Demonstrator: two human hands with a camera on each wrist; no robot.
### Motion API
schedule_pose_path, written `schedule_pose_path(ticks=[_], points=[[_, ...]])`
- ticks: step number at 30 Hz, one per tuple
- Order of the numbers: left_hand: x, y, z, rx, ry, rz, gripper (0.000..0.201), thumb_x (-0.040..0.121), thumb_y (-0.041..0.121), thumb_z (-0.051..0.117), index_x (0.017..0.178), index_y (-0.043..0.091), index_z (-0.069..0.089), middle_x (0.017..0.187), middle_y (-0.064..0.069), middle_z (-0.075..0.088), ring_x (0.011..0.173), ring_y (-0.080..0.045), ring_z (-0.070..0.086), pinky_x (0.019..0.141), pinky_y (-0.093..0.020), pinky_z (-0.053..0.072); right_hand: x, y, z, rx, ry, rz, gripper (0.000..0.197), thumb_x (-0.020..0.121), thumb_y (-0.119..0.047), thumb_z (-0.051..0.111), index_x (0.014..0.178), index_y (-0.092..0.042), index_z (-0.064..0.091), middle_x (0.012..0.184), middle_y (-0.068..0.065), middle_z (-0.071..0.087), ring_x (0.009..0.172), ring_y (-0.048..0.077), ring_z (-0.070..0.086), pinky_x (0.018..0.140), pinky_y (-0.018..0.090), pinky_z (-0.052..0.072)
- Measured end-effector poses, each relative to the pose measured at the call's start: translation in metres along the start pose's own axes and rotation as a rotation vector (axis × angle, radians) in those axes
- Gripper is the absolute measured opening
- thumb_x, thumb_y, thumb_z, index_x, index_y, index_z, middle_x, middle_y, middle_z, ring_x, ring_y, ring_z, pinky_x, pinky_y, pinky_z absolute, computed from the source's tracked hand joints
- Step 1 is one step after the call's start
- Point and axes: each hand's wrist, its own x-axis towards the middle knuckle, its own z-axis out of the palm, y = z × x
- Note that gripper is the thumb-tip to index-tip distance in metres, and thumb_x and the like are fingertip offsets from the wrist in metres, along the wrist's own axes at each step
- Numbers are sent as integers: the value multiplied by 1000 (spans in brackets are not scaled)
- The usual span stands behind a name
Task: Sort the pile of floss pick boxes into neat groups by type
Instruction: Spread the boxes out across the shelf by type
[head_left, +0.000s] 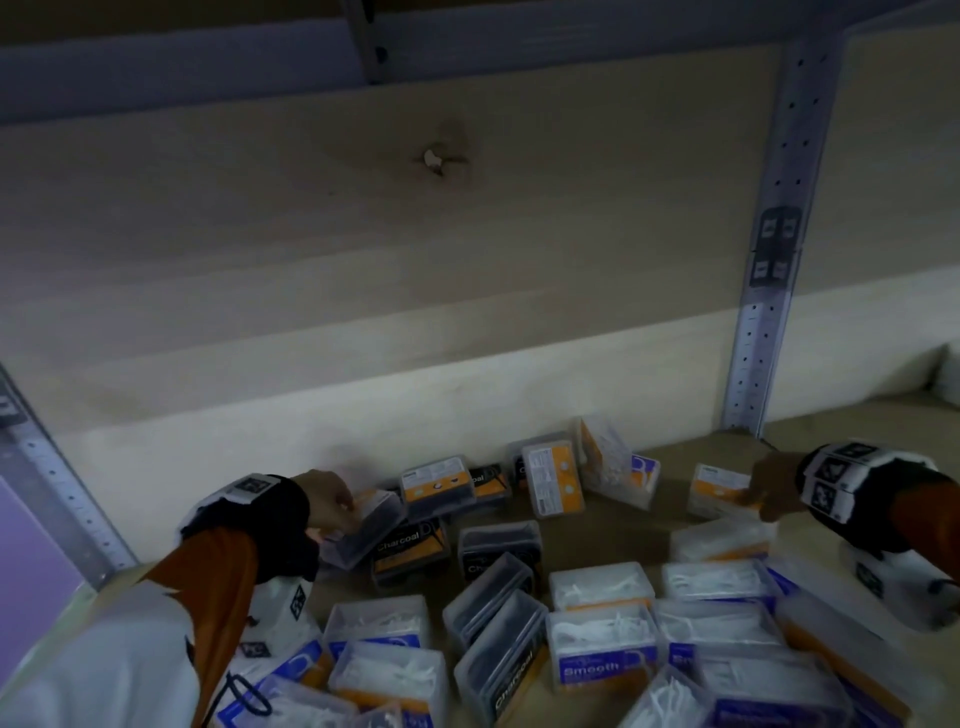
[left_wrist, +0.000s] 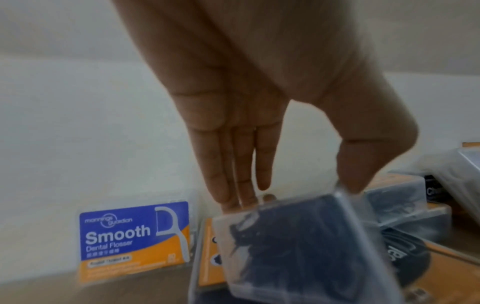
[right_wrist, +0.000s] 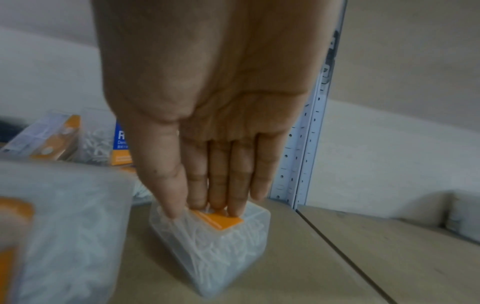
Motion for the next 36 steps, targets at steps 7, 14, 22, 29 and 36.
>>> schedule_pose_path(ticks=[7, 14, 22, 29, 36], points=[[3, -11, 9, -417, 1, 95, 31, 95, 9, 48, 122, -2, 60, 95, -6, 59, 74, -12, 56, 62, -13, 45, -10, 14, 11, 83, 24, -4, 50, 97, -27, 48, 144, -11, 39, 148, 4, 41, 134, 16, 43, 104, 21, 32], [6, -14, 6, -276, 123, 61, 22, 97, 4, 38, 95, 12, 58, 95, -3, 52, 86, -13, 45, 75, -19, 32, -11, 17, 12, 212, -7, 32, 74, 93, -26, 58, 151, -20, 11, 158, 2, 17, 143, 14, 27, 99, 13, 22], [10, -7, 0, -30, 255, 12, 26, 102, 16, 32, 102, 8, 57, 110, -12, 57, 101, -16, 55, 76, -19, 34, 6, 20, 25, 212, 52, 75, 89, 92, -43, 54, 152, -8, -2, 160, 8, 5, 148, 20, 11, 118, 27, 14], [10, 13, 0, 32, 129, 26, 44, 100, 35, 39, 115, 1, 62, 121, -17, 62, 113, -27, 59, 72, -25, 36, 20, 16, 30, 273, 135, 149, 86, 85, -40, 65, 150, -9, 17, 154, 13, 27, 142, 23, 30, 112, 25, 28], [14, 12, -6, 51, 172, 20, 29, 101, 20, 38, 107, 5, 61, 117, -16, 61, 107, -24, 58, 86, -29, 43, 22, 15, 27, 264, 82, 168, 87, 89, -34, 62, 150, -1, 11, 156, 18, 19, 144, 21, 26, 109, 20, 27]])
